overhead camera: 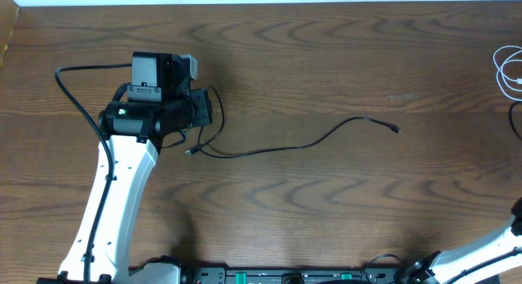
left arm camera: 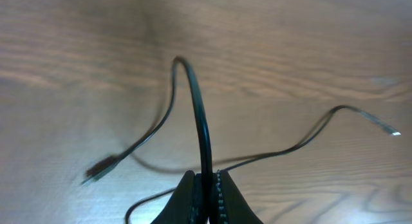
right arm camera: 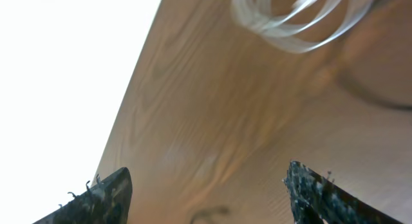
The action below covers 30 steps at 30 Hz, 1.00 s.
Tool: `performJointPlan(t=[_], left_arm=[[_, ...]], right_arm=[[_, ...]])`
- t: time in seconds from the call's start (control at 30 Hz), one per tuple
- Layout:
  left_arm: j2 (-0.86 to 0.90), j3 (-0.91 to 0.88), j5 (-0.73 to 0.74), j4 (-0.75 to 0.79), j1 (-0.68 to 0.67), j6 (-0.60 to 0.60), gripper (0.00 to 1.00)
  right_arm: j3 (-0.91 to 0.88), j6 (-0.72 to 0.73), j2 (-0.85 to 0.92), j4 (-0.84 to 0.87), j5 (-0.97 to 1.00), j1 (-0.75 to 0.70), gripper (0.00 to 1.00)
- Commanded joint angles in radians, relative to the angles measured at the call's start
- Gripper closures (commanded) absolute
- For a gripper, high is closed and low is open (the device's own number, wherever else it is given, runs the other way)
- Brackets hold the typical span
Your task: Untangle cables
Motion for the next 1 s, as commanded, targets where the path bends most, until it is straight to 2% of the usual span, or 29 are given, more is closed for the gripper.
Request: performJointPlan(t=[0.0,0.17,0.27,0.37,0.47,0.73,0.87,0.9,0.97], left_arm=[[0.002,0.018,0.162,0.05,-0.003,0.001,0.93],[-0.005,0.018,0.436,0.242,-0.002,0.0,0.93],[-0.032,0.018,0.552,0.412,-0.001,-0.109,0.93],[-0.089,0.018,0.548,0.552,-0.001,-0.229,0.92],[-0.134,0.018,0.518,0.618,-0.001,-0.308,0.93],[-0.162,0.018,0.341,0.627,0.0,-0.555,0.93],[-0.162,0.018,0.257,0.634,0.0,-0.723,0.93],[-0.162,0.018,0.221,0.634,0.0,-0.813,0.93],[-0.162,0.018,0.216,0.634,0.0,-0.872,0.92]], right_arm=[[0.001,-0.277,-0.005,-0.12,-0.164,0.146,0.27],[-0.005,-0.487,-0.001,-0.201,-0.161,0.336,0.27],[-0.005,-0.547,-0.001,-0.217,-0.161,0.477,0.27],[-0.006,-0.589,-0.001,-0.218,-0.16,0.62,0.27],[-0.006,-0.624,0.0,-0.208,-0.156,0.742,0.27],[-0.024,-0.667,0.003,-0.091,-0.156,1.005,0.27],[-0.083,-0.673,0.003,0.004,-0.146,1.099,0.28],[-0.135,-0.677,0.003,0.064,-0.146,1.136,0.3],[-0.181,-0.684,0.003,0.122,-0.15,1.166,0.32]])
